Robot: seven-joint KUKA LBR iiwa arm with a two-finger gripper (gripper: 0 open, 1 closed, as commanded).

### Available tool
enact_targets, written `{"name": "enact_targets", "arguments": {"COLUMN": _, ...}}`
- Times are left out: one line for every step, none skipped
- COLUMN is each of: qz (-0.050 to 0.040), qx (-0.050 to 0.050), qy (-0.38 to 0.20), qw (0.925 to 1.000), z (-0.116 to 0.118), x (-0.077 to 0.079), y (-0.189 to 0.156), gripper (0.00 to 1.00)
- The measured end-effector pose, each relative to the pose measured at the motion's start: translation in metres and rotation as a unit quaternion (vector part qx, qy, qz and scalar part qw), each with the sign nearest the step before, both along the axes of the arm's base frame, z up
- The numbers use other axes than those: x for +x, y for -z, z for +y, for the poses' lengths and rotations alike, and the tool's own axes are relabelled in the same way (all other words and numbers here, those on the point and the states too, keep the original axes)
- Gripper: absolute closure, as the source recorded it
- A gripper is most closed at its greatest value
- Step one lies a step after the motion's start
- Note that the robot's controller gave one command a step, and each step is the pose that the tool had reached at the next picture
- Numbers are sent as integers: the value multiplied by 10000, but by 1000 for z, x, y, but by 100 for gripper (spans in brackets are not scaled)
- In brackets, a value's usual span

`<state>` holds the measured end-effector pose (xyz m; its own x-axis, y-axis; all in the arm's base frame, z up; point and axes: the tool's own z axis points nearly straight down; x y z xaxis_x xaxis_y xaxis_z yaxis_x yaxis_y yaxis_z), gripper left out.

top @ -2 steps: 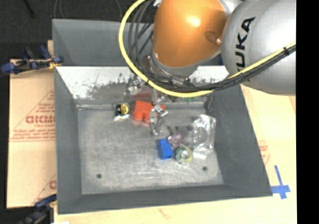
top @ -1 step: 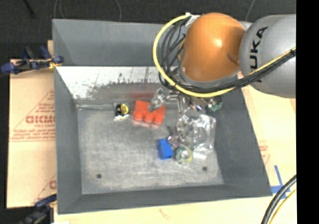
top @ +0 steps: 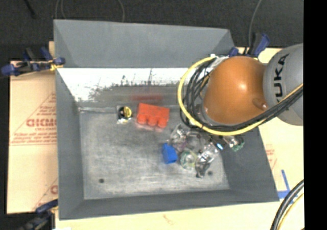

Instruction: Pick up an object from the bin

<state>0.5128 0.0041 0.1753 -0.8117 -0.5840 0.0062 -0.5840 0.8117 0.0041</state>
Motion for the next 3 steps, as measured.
{"name": "enact_targets", "arguments": {"qz": -79, "qx": 19, "qy": -616, "qw": 9981, "z": 16, "x": 42, "y": 104, "gripper": 0}}
{"name": "enact_targets", "arguments": {"qz": -132, "qx": 25, "qy": -599, "qw": 9981, "z": 16, "x": 45, "y": 98, "gripper": 100}}
{"name": "enact_targets", "arguments": {"qz": -87, "qx": -10, "qy": -2196, "qw": 9756, "z": -53, "x": 60, "y": -60, "gripper": 100}}
